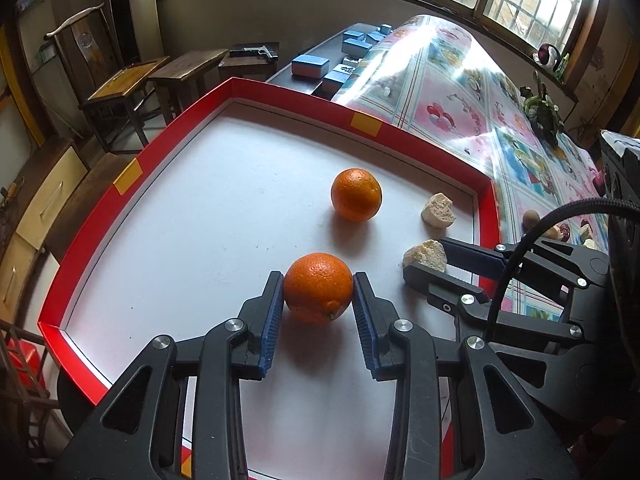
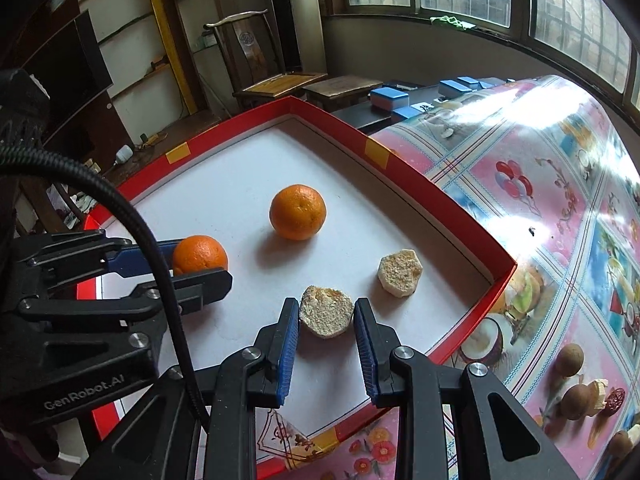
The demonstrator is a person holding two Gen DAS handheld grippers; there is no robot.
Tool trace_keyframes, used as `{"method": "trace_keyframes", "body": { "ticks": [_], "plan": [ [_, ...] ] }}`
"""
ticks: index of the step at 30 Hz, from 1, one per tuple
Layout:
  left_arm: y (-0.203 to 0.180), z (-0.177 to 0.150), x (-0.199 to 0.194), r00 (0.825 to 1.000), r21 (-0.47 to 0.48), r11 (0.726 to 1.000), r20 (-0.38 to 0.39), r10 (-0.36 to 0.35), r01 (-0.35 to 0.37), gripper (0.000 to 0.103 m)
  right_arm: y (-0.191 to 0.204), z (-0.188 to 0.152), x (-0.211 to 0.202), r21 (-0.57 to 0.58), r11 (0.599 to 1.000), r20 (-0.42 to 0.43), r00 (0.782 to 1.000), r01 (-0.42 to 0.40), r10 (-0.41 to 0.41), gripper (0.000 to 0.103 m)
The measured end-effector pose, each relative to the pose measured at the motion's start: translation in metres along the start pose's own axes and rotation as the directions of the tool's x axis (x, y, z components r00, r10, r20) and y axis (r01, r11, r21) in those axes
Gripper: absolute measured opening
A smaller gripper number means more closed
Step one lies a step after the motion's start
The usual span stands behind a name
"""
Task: Organize fruits
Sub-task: 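Carry the orange and cake into the red tray and open both tools, then withdraw both open tools from the tray back over the table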
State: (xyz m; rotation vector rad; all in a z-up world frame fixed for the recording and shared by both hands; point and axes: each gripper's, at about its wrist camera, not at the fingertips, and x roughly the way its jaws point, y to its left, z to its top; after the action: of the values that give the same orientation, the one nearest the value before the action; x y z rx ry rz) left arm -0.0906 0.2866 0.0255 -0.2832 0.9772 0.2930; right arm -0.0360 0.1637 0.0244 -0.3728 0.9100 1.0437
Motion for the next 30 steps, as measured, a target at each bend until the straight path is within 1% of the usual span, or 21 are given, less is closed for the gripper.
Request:
{"method": "trace_keyframes", "body": {
  "ticks": [2, 4, 5, 8, 14, 19, 24, 30],
  "plan": [
    [0.001, 0.001, 0.000, 1.000, -0.005, 1.000, 0.005, 0.017, -0.017, 0.040, 0.000, 0.000, 0.000, -0.001, 1.000, 0.003, 1.000, -0.001, 0.001, 0.027],
    [0.002, 0.001, -0.002, 0.999, -0.008, 0.999, 0.015, 0.032, -0.032, 0.047, 0.000, 0.000, 0.000, -0.001, 1.000, 0.001, 1.000, 0.000, 0.000, 0.029],
    [0.003, 0.001, -0.003, 0.999, -0.011, 0.999, 0.020, 0.036, -0.035, 0.052, 0.000, -0.001, -0.001, 0.000, 1.000, 0.000, 1.000, 0.002, -0.002, 0.033],
    [0.007, 0.002, -0.007, 0.998, -0.028, 0.998, 0.034, 0.049, -0.048, 0.063, -0.001, -0.004, -0.009, 0.014, 1.000, 0.010, 1.000, 0.001, -0.001, 0.034],
    [0.001, 0.001, -0.015, 0.994, -0.023, 0.996, 0.062, 0.086, -0.084, 0.063, -0.005, -0.007, -0.032, 0.047, 0.999, 0.064, 0.998, -0.018, 0.015, 0.035],
    [-0.015, -0.001, -0.023, 0.992, 0.004, 0.996, 0.088, 0.086, -0.086, 0.063, -0.012, -0.018, -0.055, 0.076, 0.997, 0.100, 0.995, -0.013, 0.006, 0.037],
    [-0.039, -0.002, -0.028, 0.993, 0.042, 0.997, 0.100, 0.056, -0.061, 0.063, -0.027, -0.035, -0.078, 0.118, 0.993, 0.125, 0.992, 0.004, -0.018, 0.037],
    [-0.073, -0.003, -0.029, 0.995, 0.095, 0.995, 0.098, 0.013, -0.023, 0.063, -0.054, -0.062, -0.102, 0.187, 0.981, 0.131, 0.989, 0.046, -0.071, 0.038]
  ]
}}
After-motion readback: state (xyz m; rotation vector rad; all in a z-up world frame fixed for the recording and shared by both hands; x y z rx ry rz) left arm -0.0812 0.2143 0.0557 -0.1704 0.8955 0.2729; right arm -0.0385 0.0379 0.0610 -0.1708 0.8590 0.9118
